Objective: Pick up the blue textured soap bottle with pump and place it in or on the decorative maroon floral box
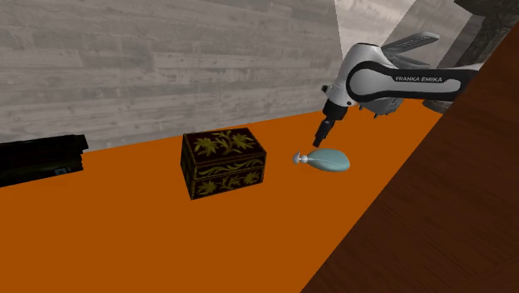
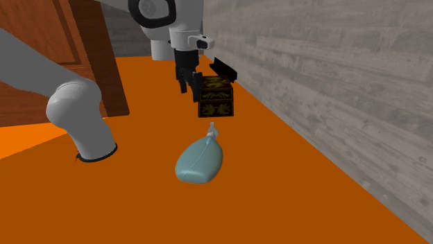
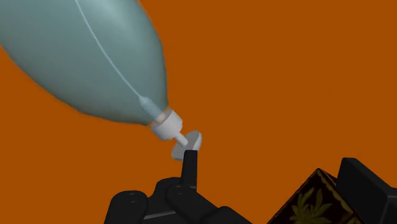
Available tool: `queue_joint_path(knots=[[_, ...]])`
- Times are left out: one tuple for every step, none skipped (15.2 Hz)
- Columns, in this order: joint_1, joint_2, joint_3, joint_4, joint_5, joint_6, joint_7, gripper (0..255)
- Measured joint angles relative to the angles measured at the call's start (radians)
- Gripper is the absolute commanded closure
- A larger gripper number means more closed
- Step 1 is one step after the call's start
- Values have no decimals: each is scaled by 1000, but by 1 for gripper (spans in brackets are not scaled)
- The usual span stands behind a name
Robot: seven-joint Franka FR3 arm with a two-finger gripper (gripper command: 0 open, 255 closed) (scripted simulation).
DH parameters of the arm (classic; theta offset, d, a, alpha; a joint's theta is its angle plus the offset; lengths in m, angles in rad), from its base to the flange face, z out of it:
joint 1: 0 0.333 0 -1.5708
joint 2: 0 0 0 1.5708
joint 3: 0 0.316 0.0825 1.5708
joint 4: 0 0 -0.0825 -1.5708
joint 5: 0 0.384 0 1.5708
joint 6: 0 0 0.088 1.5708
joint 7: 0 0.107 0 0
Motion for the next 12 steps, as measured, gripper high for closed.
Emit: queue_joint_path(knots=[[4,21,-16,-6,-13,27,-39,0],[10,56,-34,-14,-24,68,-78,0],[14,88,-54,-18,-36,105,-120,0],[21,121,-70,-20,-45,139,-159,0],[29,156,-86,-8,-51,163,-197,0],[35,184,-100,-16,-59,199,-234,0],[44,226,-116,-5,-63,231,-273,0],[50,264,-134,-10,-68,273,-314,0],[61,309,-148,-5,-66,313,-353,0],[66,338,-161,-2,-67,341,-387,0],[69,361,-169,0,-66,362,-408,0],[72,374,-172,-5,-65,381,-417,0]])
